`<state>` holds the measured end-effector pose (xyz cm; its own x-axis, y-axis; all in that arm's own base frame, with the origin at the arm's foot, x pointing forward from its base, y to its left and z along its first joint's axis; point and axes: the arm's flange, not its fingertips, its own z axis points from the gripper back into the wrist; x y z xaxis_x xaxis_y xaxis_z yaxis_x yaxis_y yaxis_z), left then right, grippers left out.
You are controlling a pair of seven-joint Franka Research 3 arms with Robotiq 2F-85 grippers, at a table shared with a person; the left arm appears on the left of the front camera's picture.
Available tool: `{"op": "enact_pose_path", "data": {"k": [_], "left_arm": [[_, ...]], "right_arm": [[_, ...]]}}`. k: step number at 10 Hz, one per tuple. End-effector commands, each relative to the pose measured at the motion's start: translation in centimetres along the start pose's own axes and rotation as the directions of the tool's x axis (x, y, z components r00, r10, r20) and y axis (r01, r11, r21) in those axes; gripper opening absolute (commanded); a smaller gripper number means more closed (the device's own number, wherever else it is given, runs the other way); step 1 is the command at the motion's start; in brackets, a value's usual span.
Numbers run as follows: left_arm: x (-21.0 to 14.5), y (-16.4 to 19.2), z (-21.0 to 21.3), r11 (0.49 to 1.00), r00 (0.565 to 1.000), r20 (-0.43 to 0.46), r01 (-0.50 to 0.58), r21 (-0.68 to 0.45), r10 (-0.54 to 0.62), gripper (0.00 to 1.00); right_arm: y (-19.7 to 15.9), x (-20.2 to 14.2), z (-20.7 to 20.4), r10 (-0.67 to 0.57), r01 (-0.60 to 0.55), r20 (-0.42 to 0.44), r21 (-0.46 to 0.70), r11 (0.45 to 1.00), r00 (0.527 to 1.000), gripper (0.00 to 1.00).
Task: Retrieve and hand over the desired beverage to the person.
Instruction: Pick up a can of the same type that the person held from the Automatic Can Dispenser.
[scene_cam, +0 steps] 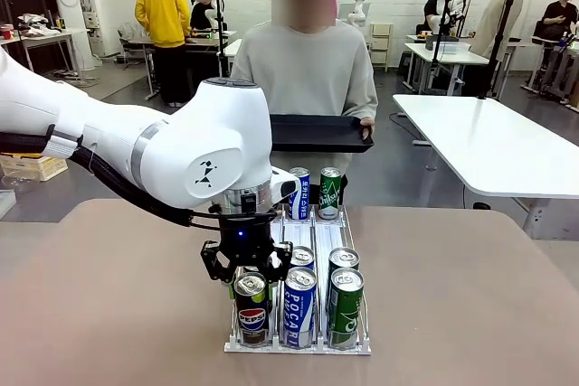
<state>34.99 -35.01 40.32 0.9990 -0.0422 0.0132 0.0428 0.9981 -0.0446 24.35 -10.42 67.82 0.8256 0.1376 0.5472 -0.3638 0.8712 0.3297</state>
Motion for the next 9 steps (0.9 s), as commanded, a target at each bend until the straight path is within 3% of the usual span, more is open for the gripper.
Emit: {"op": "enact_pose_path", "data": {"k": [1,3,6,9], "left_arm": [[-0.4,0.5,-0.2,1.0,0.999,-0.023,0.022,-0.009,-0.023,0.0],[-1.3,0.3,2.3,0.998,0.998,-0.02,0.059,-0.009,-0.059,0.0],[-4.6,-0.6,12.1,0.983,0.982,0.055,0.178,0.037,-0.18,0.0],[-5.0,-2.0,21.5,0.979,0.979,0.08,0.177,0.097,-0.185,0.0]], "right_arm": [[-0.1,0.0,-0.2,0.002,-0.002,-0.001,0.01,1.0,1.0,1.0],[-0.1,0.0,-0.2,0.002,-0.002,-0.001,0.01,1.0,1.0,1.0],[-0.1,0.0,-0.2,0.002,-0.002,-0.001,0.01,1.0,1.0,1.0],[-0.1,0.0,-0.2,0.002,-0.002,-0.001,0.01,1.0,1.0,1.0]]}}
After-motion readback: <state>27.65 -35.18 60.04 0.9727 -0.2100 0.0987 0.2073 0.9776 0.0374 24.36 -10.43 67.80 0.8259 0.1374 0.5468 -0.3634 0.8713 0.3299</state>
